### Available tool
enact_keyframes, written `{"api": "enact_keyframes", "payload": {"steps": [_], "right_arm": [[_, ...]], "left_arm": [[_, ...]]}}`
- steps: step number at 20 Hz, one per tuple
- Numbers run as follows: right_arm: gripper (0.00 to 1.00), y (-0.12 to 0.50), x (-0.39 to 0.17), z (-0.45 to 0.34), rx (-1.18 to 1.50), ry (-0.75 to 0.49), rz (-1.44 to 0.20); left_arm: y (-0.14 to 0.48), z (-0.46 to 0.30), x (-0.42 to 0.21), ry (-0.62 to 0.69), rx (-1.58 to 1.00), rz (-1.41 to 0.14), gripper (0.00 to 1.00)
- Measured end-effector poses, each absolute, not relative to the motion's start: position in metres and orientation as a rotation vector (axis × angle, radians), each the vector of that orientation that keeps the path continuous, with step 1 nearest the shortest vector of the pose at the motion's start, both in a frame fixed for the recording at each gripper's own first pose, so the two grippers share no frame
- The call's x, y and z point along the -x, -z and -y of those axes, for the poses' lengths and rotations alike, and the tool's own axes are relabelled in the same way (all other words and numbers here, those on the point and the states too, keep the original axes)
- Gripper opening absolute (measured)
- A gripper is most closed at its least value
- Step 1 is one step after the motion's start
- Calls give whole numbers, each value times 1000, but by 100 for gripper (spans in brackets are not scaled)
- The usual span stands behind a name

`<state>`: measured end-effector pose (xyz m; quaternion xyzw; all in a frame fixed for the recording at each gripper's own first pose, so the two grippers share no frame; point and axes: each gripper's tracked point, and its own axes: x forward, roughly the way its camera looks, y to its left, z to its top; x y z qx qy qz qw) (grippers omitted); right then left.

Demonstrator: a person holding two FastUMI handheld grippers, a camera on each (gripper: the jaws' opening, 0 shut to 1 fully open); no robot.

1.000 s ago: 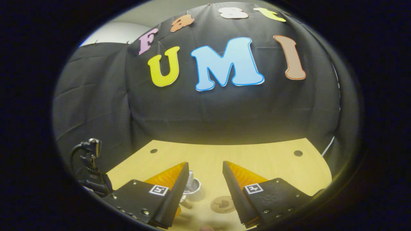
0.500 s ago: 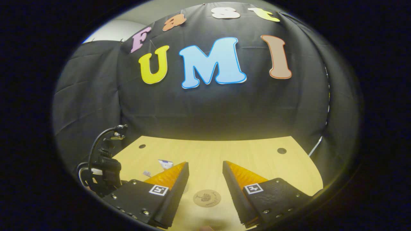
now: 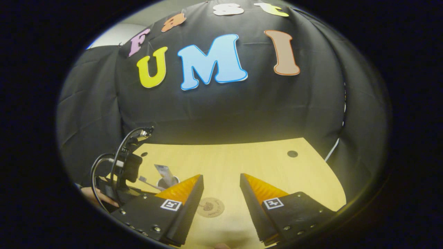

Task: Put the toothbrush and toothpaste on the desktop into the cup, then pick up the cup and place it on the coaster on the desktop.

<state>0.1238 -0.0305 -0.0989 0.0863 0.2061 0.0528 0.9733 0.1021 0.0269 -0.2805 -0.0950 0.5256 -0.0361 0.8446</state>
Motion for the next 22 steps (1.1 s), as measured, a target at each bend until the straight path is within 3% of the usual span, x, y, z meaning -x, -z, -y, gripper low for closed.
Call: {"api": "enact_keyframes", "payload": {"steps": [1, 8, 10, 11, 12, 21, 22], "right_arm": [[71, 102, -123, 33, -182, -105, -424], [70, 121, -123, 51, -206, -90, -466], [71, 124, -123, 56, -215, -86, -475], [71, 126, -123, 57, -220, -85, -480], [71, 127, -124, 59, -225, -84, -483], [71, 134, -123, 67, -244, -75, -509], [71, 135, -124, 67, -248, -75, -511]], "left_arm": [[284, -29, -104, 65, 187, -1130, 94], [298, -36, -113, 20, 180, -1213, 94], [302, -38, -115, 3, 186, -1228, 89], [308, -37, -113, -10, 189, -1239, 79], [311, -36, -113, -13, 195, -1247, 87], [321, -35, -108, -66, 200, -1282, 41], [322, -36, -109, -71, 188, -1287, 41]]}}
